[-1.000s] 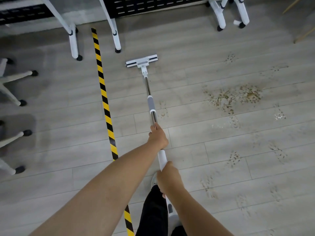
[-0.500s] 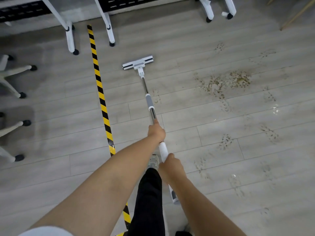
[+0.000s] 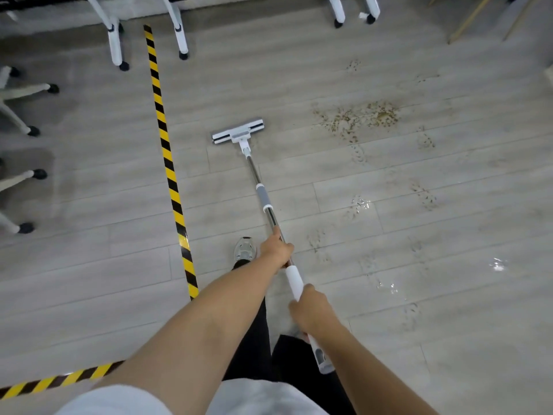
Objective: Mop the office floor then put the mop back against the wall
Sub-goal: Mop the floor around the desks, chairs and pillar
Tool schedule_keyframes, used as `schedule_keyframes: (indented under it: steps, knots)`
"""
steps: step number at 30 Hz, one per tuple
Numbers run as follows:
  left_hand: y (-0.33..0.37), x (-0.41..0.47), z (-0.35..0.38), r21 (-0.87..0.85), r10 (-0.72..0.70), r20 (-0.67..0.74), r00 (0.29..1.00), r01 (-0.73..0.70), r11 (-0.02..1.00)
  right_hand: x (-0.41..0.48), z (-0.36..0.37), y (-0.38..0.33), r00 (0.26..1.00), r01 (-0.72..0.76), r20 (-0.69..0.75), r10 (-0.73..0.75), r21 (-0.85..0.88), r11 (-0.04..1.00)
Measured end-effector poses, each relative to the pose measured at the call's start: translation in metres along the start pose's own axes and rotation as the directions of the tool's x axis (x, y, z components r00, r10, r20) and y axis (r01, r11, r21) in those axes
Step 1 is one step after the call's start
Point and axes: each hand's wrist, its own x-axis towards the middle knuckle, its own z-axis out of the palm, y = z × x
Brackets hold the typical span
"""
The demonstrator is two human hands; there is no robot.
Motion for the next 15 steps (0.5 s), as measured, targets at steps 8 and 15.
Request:
schedule_keyframes:
  steps: [8, 15]
  knots:
    - [0.017, 0.024, -0.030, 0.031, -0.022, -0.029, 0.999, 0.023, 0.999, 0.006, -0.014, -0.042, 0.998, -0.043, 0.043, 0.039, 0.091, 0.995]
    - [0.058, 0.107, -0.101, 0.079, 0.022, -0.080, 0.997, -0.016, 0.997, 0.064, -0.033, -0.138, 0.998, -0.038, 0.047, 0.031, 0.166, 0.985]
